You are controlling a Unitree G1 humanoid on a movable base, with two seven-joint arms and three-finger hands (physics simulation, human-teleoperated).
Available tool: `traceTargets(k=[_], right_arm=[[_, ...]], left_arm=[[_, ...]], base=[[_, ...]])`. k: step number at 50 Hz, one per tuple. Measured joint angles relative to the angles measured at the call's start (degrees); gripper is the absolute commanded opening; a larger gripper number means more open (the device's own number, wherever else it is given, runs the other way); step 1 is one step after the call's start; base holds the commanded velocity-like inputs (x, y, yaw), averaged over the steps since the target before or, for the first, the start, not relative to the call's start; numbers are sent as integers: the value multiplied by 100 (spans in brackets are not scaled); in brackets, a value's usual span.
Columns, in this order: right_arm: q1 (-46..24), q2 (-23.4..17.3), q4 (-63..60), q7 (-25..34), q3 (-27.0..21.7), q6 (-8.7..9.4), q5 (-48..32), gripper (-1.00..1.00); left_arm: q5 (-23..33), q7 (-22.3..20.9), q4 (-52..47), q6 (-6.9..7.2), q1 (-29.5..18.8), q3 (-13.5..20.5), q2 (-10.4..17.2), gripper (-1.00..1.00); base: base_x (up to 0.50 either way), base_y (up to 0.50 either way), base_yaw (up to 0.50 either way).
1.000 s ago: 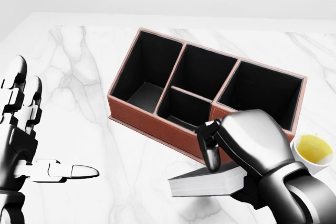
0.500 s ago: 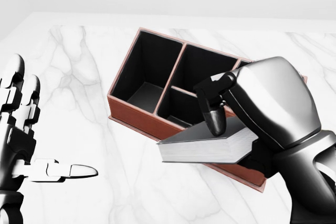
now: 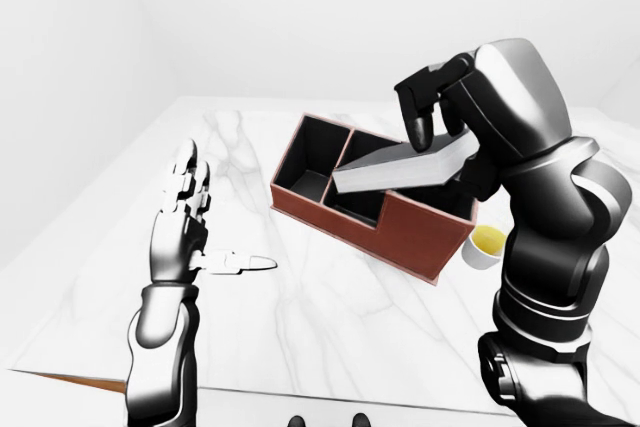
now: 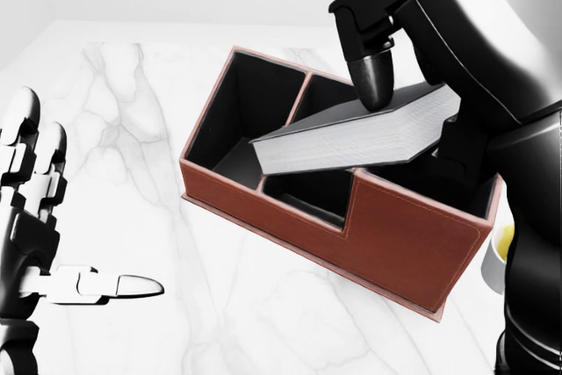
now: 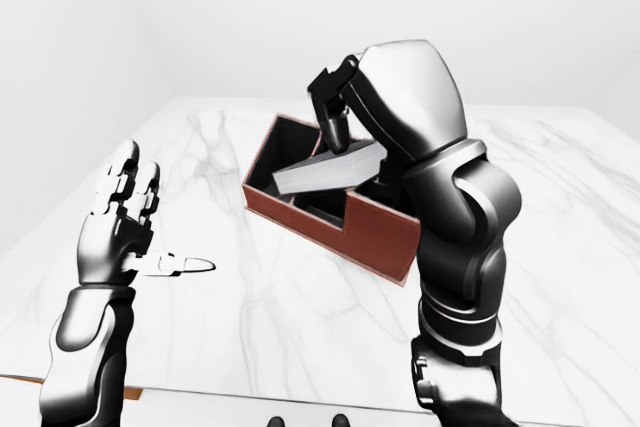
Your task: Pick up the book and place it in the right compartment of the caddy.
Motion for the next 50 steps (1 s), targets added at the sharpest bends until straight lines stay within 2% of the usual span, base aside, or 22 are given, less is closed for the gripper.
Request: traceTargets(k=[9,17,30,42,50], right_arm=[[-849,-213,470,287,46,193,-105,-100],[-1652,-447,1259,700,78,240,-378,-100],[-2892,-813,3613,444,120,-36,-817,-100],[-3624,-991,5633,-267,236,-420,-1283,-100],[-3954,-1054,6768,-724,329,-610,-1580,-100]], left_arm=[[-36,-33,-56,0,40,39,-2,100],[-87,-75,-120,0,75,83,0,100],[-150,-135,-281,0,144,135,-12,100],[-159,-169,-267,0,167,133,-27,100],[-169,-177,-207,0,147,116,-26,100]], base=[[0,0,0],[0,0,0],[0,0,0],[0,0,0],[0,0,0]])
